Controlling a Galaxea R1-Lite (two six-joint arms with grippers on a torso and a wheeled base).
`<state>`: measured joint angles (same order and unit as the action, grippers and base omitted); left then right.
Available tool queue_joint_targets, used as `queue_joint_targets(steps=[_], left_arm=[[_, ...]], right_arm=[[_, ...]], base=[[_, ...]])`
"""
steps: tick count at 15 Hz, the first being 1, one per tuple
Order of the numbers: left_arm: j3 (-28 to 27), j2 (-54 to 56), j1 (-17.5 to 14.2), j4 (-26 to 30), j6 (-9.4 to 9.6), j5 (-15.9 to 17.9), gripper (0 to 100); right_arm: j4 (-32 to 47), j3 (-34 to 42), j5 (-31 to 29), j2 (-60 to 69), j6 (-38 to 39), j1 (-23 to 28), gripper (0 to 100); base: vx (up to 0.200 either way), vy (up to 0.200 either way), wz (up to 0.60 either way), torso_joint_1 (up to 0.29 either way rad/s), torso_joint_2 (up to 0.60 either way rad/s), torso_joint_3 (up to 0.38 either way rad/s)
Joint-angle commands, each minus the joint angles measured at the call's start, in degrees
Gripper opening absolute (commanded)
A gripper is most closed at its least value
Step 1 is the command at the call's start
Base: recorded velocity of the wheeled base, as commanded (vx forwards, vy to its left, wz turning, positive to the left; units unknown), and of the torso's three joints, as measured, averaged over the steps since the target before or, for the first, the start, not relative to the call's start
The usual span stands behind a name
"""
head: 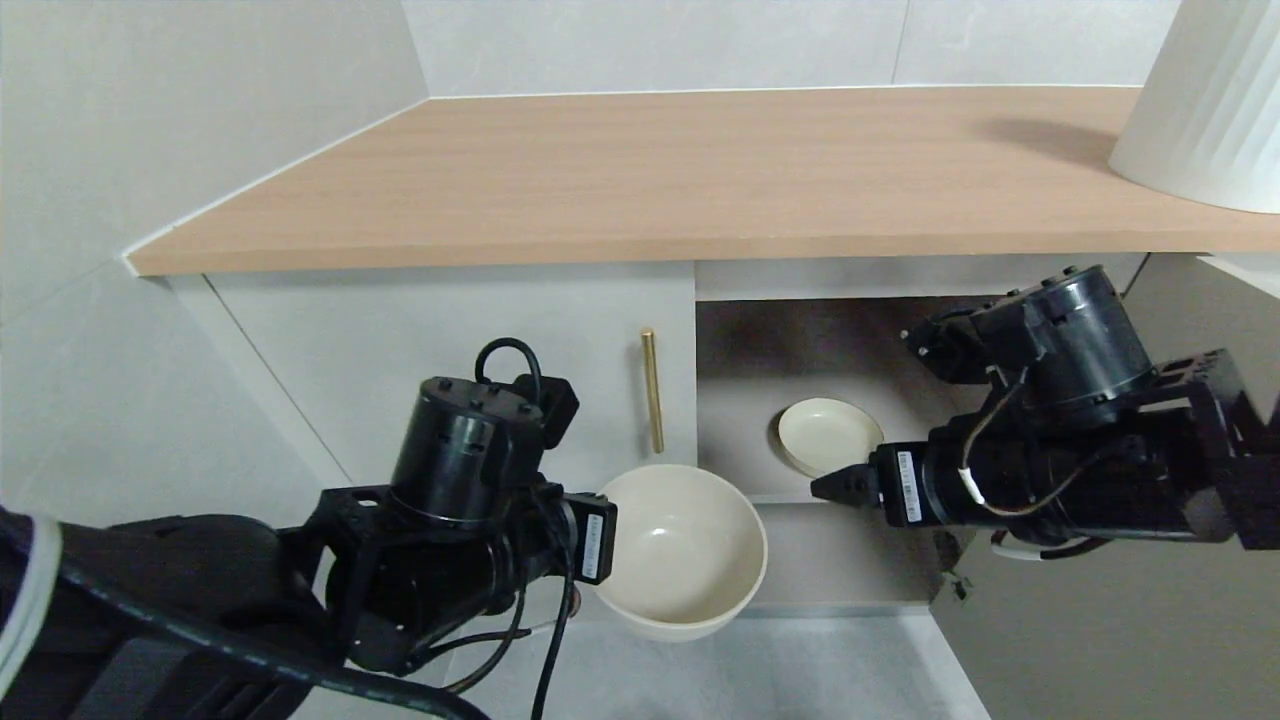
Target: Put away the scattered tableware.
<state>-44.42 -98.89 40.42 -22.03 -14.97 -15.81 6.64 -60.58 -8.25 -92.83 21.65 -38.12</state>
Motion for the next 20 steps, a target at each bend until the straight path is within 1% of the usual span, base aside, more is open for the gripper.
queue_joint_targets(steps=[1,3,5,6,7,10,11,12,17,18,20], left_arm=[[0.92,-3.77,1.68,-0.82,1.43,-2.21,0],[1.88,-3.24,2.91,-2.93,1.61,-2.38,0],[2.76,-2.98,4.05,-5.75,1.79,-3.7,0],[3.38,-2.8,4.49,-7.85,2.4,-4.32,0],[4.34,-2.71,4.75,-9.79,3.28,-4.67,0],[7.86,-2.8,5.28,-18.31,6.97,-4.76,0],[8.56,-2.8,5.37,-19.81,7.85,-4.76,0],[8.91,-2.71,5.45,-20.6,8.29,-4.84,0],[8.91,-2.8,5.81,-20.69,8.29,-5.63,0],[8.91,-2.8,5.89,-20.69,8.29,-5.63,0],[8.91,-2.8,5.89,-20.77,8.29,-5.63,0]], right_arm=[[1.97,0.46,0.17,3.36,-0.56,-4.07,100],[2.41,0.72,0.08,0.99,-0.56,-5.91,100],[2.32,0.99,-0.01,-1.12,-0.38,-7.06,100],[2.32,0.99,-0.01,-2.27,-0.21,-7.67,100],[2.15,0.99,-0.01,-3.41,-0.12,-7.93,100],[0.83,0.19,-0.18,-6.92,2.43,-7.93,100],[-0.05,0.19,-0.27,-7.19,2.78,-7.93,100],[-1.02,0.28,-0.36,-7.45,2.87,-7.93,100],[-2.43,0.28,-0.45,-7.98,3.75,-7.93,100],[-2.86,0.28,-0.54,-8.33,3.75,-7.93,0],[-2.95,0.28,-0.45,-8.68,4.54,-7.93,0]], base=[[0.0,0.0,0.0,0.0,0.0,0.0],[0.0,0.0,0.0,0.0,0.0,0.0],[0.0,0.0,0.0,0.0,0.0,0.0],[0.0,0.0,0.0,0.0,0.0,0.0],[0.0,0.0,0.0,0.0,0.0,0.0],[0.0,0.0,0.0,0.0,0.0,0.0],[0.0,0.0,0.0,0.0,0.0,0.0],[0.0,0.0,0.0,0.0,0.0,0.0],[0.0,0.0,0.0,0.0,0.0,0.0],[0.0,0.0,0.0,0.0,0.0,0.0],[0.0,0.0,0.0,0.0,0.0,0.0]])
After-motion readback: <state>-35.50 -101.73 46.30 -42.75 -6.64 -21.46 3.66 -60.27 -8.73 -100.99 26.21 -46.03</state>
